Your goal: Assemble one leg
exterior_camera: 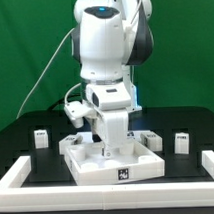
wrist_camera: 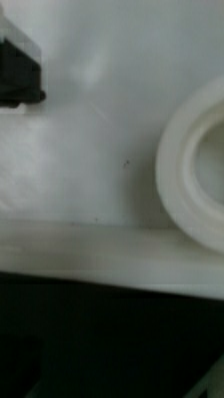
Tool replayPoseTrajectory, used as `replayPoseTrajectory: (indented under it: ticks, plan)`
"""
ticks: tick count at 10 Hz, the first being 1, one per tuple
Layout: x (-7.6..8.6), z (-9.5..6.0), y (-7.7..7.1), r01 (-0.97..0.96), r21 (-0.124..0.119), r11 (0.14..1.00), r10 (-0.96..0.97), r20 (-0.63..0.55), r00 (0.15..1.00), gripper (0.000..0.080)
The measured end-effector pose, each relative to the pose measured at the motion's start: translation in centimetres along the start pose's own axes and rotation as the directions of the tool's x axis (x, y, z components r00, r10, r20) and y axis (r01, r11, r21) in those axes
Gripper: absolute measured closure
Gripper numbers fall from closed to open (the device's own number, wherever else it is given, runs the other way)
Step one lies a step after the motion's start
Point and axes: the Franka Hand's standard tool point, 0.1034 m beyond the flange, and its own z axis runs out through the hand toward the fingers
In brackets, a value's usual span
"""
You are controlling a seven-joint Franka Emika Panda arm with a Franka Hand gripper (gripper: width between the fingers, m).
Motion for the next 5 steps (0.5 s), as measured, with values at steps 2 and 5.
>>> replayPoseTrajectory:
  ticks: [2, 5]
  plan:
    - [0.13, 0.19, 0.11, -0.003, 0.001, 1.000, 0.003, -0.002, 1.000, 0.0150]
    - [0.09, 0.24, 0.05, -0.004, 0.002, 1.000, 0.004, -0.002, 1.000, 0.0421]
